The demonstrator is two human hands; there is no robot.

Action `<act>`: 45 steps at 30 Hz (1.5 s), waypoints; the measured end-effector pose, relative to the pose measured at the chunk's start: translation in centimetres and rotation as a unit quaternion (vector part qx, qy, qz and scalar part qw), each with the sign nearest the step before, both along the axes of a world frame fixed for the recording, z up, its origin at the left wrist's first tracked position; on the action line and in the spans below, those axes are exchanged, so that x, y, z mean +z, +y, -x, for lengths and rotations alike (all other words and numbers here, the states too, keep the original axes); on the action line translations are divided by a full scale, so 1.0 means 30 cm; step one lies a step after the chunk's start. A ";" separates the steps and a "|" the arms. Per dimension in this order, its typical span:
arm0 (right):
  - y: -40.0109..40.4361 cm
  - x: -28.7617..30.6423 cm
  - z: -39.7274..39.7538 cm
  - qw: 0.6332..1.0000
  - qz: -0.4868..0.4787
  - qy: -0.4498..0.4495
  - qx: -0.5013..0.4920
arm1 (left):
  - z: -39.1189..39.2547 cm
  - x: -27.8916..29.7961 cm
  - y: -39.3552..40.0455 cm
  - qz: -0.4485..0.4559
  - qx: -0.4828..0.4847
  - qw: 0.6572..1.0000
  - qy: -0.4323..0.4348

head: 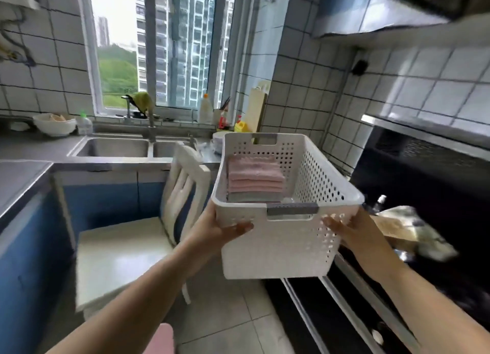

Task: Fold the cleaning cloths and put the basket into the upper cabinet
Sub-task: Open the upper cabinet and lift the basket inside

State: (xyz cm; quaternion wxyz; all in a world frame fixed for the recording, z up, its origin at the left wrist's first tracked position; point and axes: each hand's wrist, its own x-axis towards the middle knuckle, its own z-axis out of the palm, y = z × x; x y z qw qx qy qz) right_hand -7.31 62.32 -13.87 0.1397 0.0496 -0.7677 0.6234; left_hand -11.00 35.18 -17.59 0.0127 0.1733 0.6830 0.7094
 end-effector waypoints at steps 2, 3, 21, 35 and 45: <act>0.106 0.023 -0.070 0.999 0.003 0.006 -0.047 | 0.004 0.028 0.119 -0.006 -0.046 0.999 0.008; 0.132 0.031 -0.090 0.998 0.002 0.005 -0.060 | 0.009 0.036 0.152 -0.010 -0.061 0.998 0.009; 0.462 0.393 -0.132 0.954 -0.036 0.112 -0.276 | 0.317 0.456 0.681 -0.120 -0.272 0.950 0.098; 0.519 0.754 0.035 0.905 -0.075 0.222 -0.355 | 0.618 0.852 0.899 -0.149 -0.336 0.910 0.194; 0.605 1.063 0.098 0.881 -0.128 0.287 -0.353 | 0.682 1.133 1.021 -0.189 -0.358 0.878 0.257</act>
